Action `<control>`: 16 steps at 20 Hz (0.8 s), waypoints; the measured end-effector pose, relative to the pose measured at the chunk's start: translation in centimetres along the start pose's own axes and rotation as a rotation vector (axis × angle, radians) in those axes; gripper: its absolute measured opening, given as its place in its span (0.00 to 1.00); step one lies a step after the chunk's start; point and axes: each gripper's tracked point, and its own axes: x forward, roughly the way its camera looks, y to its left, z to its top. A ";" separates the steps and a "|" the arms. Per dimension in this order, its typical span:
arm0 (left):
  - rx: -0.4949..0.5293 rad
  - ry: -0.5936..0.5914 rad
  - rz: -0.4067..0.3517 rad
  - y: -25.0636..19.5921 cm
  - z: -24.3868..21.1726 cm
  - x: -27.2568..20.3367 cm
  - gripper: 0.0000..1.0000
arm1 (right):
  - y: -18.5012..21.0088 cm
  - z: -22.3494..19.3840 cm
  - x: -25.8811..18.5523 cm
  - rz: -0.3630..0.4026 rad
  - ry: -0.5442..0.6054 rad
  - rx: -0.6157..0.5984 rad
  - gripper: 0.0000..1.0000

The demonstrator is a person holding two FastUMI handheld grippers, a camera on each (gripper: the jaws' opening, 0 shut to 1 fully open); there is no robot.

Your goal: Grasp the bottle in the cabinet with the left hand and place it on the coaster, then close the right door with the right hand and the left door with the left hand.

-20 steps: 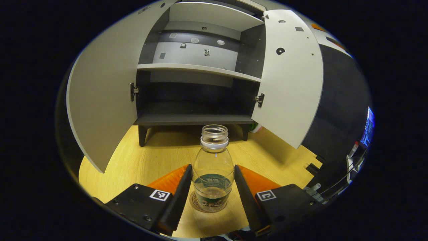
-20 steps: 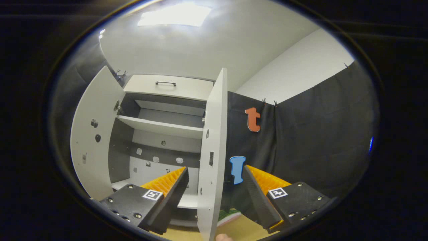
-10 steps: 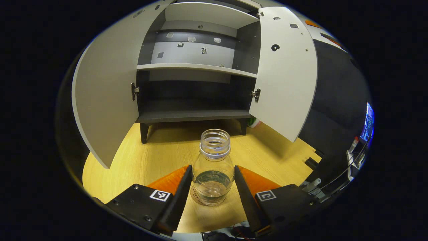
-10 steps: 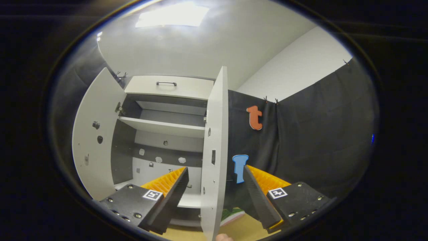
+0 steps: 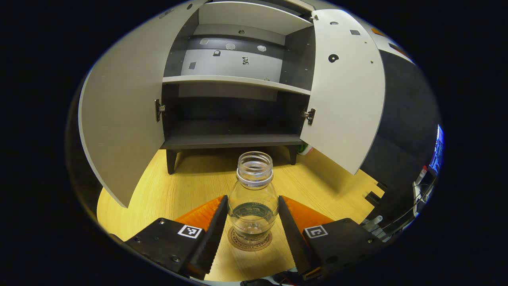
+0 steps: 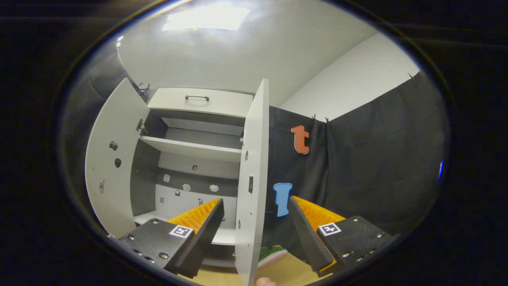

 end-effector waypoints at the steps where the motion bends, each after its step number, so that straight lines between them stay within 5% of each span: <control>1: -0.002 -0.022 0.002 0.1 0.4 -0.1 0.79 | 0.0 0.0 0.0 -0.001 0.001 -0.001 0.99; 16: 0.063 0.063 -0.019 -0.6 0.5 1.1 0.81 | 1.1 -0.9 0.4 0.015 0.013 -0.001 0.99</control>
